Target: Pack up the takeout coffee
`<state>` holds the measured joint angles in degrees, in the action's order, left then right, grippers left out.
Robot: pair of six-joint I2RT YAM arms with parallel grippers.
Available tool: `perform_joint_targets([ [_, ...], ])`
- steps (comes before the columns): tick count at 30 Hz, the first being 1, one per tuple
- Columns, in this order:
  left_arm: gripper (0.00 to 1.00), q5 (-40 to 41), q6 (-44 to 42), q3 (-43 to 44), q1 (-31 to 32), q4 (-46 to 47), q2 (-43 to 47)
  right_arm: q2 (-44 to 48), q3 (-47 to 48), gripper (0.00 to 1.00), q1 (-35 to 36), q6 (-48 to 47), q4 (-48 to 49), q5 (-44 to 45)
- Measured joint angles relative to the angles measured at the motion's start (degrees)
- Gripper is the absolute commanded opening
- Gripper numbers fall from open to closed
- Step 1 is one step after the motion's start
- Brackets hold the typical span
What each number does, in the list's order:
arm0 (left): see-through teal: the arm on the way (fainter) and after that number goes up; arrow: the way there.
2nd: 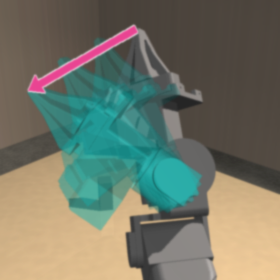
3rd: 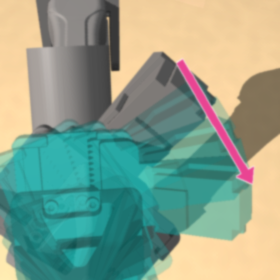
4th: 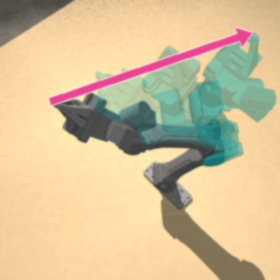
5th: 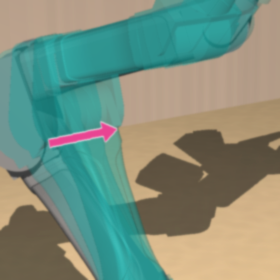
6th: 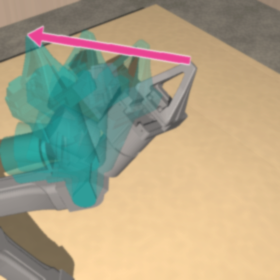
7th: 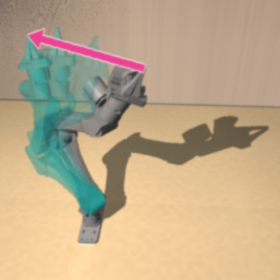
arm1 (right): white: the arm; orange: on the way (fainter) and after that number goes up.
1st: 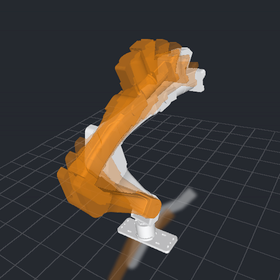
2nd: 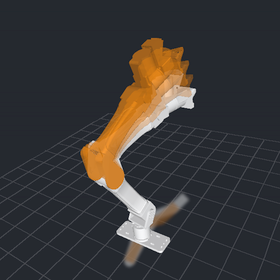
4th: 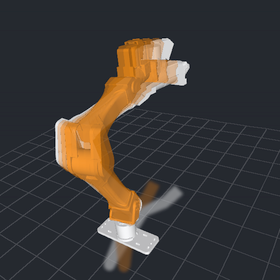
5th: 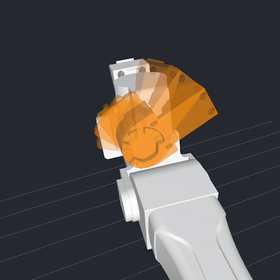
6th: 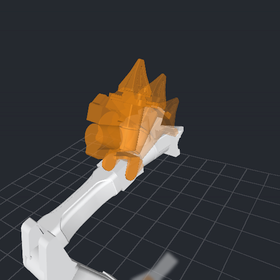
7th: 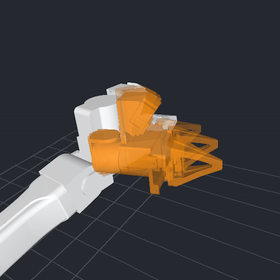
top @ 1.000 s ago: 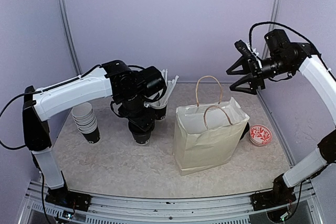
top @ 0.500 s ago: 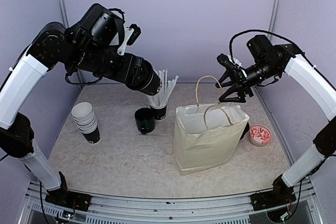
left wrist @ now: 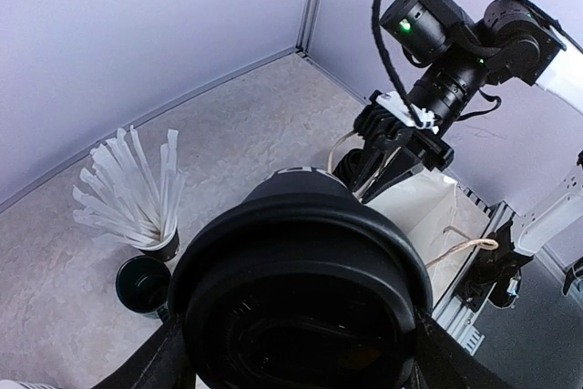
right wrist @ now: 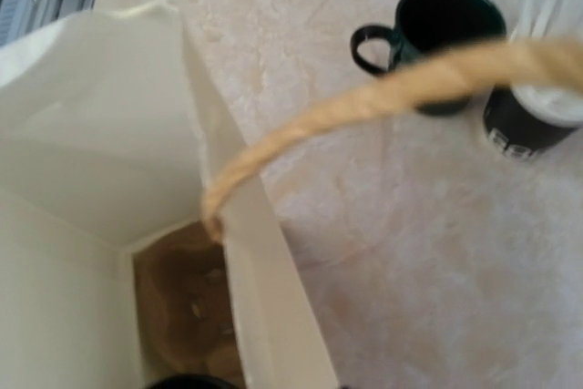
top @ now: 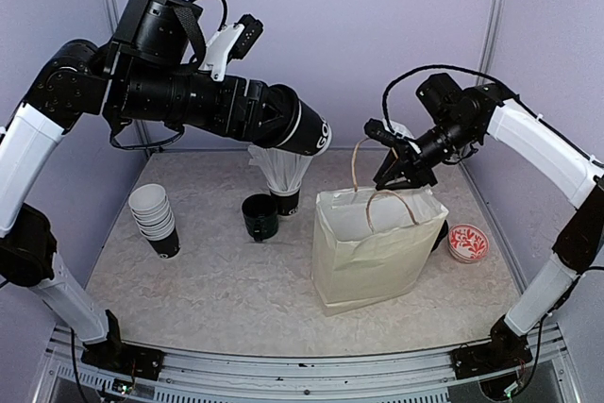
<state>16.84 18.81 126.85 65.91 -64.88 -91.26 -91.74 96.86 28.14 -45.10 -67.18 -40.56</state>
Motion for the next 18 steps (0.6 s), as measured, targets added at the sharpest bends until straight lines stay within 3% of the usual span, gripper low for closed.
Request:
perform_joint_targets([
  [3,0.67,-0.4,-0.3,0.0,0.3,0.7,-0.2,-1.0,0.1,0.00,0.2,0.9,-0.4,1.1],
  [18,0.67,-7.0,-3.2,0.0,1.9,2.4,-6.1,-0.9,2.2,0.00,0.2,9.7,2.3,4.4],
])
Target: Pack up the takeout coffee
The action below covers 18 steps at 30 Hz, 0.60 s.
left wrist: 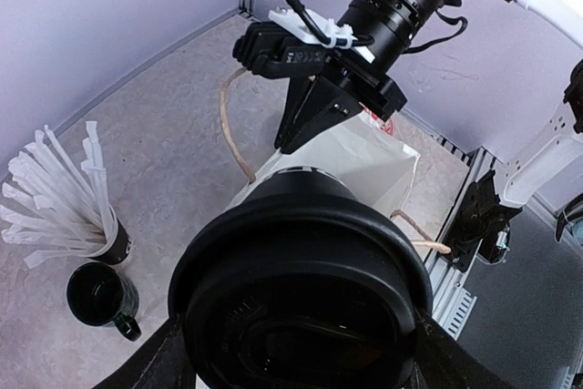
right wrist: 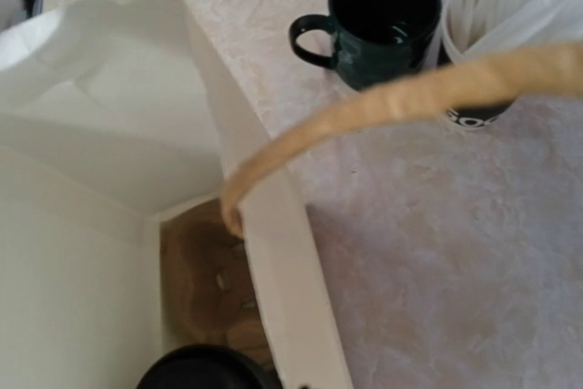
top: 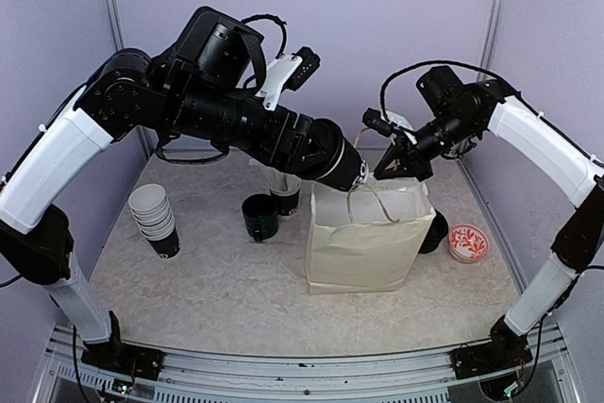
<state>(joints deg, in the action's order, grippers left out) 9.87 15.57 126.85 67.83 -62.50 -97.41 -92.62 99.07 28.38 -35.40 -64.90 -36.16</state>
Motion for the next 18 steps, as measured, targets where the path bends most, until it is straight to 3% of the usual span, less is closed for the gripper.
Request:
perform_joint_targets([
  [18,0.65,3.2,-2.0,3.0,2.6,-3.7,-10.4,3.5,-1.8,0.02,0.0,2.7,0.6,-4.1],
])
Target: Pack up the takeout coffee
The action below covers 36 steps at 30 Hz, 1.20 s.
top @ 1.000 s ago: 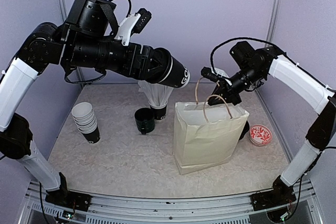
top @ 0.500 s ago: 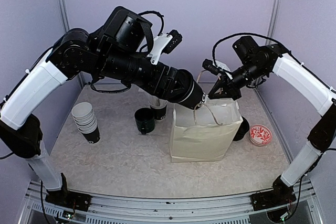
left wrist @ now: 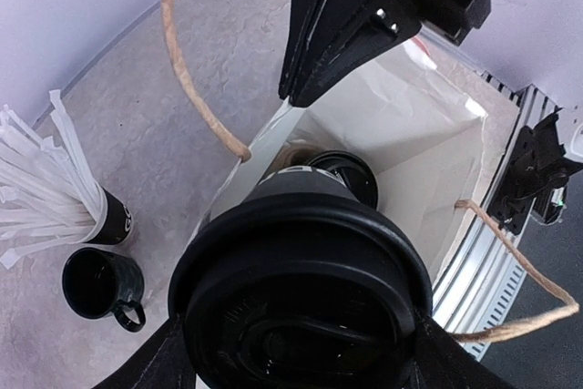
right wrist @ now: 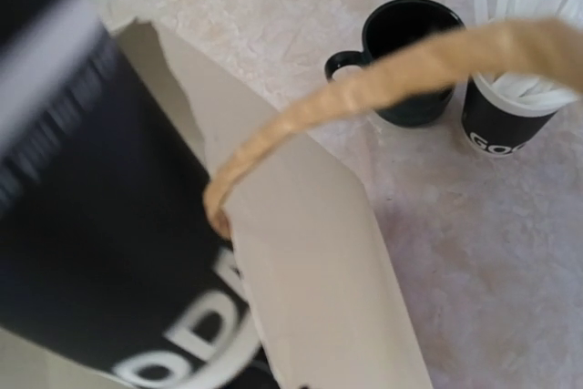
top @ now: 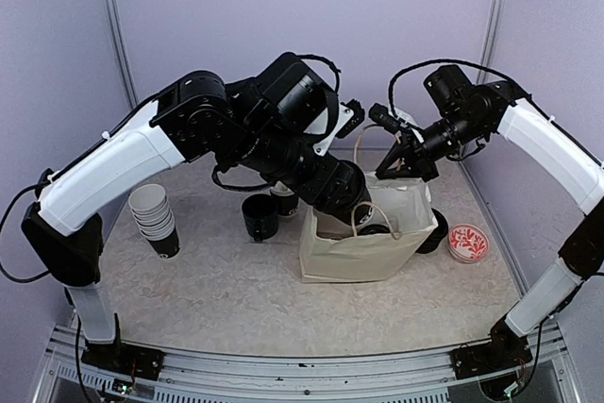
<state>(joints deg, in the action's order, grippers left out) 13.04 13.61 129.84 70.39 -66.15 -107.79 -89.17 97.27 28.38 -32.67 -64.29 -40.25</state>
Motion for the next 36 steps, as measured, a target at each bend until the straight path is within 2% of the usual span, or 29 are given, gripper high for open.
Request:
perform_joint_targets([
  [6,0.64,3.3,-1.4,1.7,1.9,-2.3,-4.3,1.0,-0.7,0.05,0.1,1.2,0.4,-0.1],
  [19,0.63,12.5,-5.1,0.6,6.3,-3.0,-7.7,2.0,-1.1,0.08,0.8,2.2,1.0,-3.9],
  [21,0.63,13.9,-5.9,-0.5,7.2,-2.9,-7.7,2.0,-1.2,0.14,0.8,2.2,1.0,-4.0],
  [25,0.63,16.0,-7.6,-3.0,9.4,-2.8,-7.7,2.1,-1.2,0.42,0.8,1.9,0.6,-5.0],
  [27,0.63,17.1,-8.2,-4.7,10.5,-2.8,-7.6,2.0,-0.3,0.49,0.8,0.5,-1.0,-6.3],
  [32,0.62,19.8,-9.7,-8.9,12.6,-2.8,-7.5,2.1,6.3,0.55,0.9,-4.3,-7.3,-10.0],
  [36,0.62,21.0,-11.4,-10.8,13.0,-2.6,-7.2,2.1,10.7,0.55,-0.2,-7.2,-9.8,-11.9],
])
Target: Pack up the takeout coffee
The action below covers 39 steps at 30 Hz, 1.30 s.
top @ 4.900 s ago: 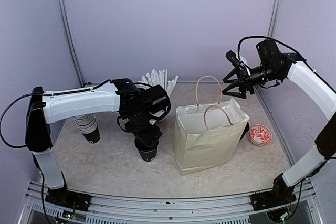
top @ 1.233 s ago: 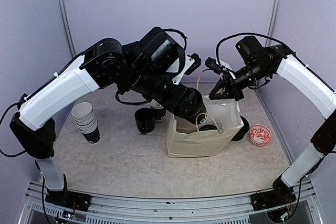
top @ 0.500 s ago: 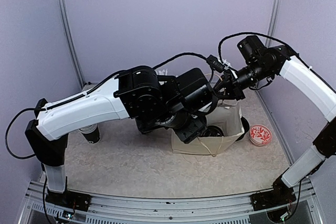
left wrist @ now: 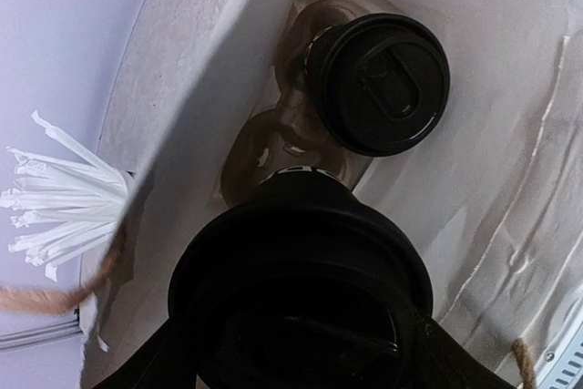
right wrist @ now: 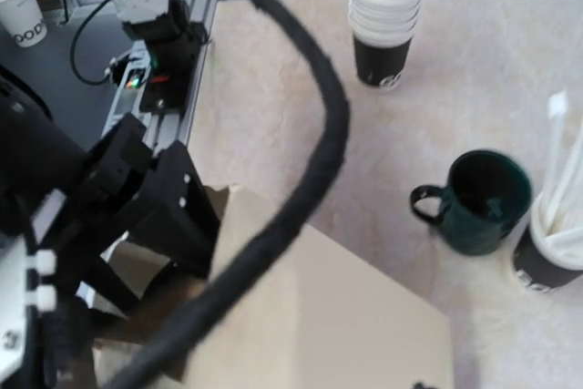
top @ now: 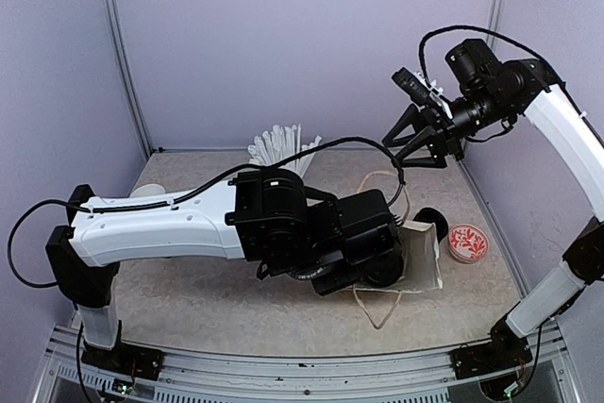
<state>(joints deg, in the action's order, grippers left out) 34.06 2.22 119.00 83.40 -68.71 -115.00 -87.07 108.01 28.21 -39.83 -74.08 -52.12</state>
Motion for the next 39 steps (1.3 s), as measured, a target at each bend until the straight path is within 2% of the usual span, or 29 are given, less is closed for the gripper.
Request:
perform_joint_targets([
  [6,0.62,2.0,-3.7,-1.7,0.0,1.6,0.6,-1.9,2.3,0.55,-6.7,-3.1,-2.3,-3.7],
  [13,0.63,4.8,-11.8,-5.6,1.7,5.5,1.7,-8.0,1.8,0.55,-12.6,-6.2,-3.0,-4.7],
  [19,0.63,7.7,-21.0,-11.0,3.5,9.5,3.6,-12.9,1.2,0.55,-13.8,-8.8,-3.3,-4.9],
  [26,0.63,8.4,-29.4,-13.5,3.8,14.1,5.0,-21.7,1.2,0.54,-13.9,-11.5,-3.6,-4.7],
  [39,0.63,8.1,-35.9,-20.1,3.3,16.8,7.0,-29.7,0.6,0.51,-13.6,-11.4,-1.2,-4.6],
])
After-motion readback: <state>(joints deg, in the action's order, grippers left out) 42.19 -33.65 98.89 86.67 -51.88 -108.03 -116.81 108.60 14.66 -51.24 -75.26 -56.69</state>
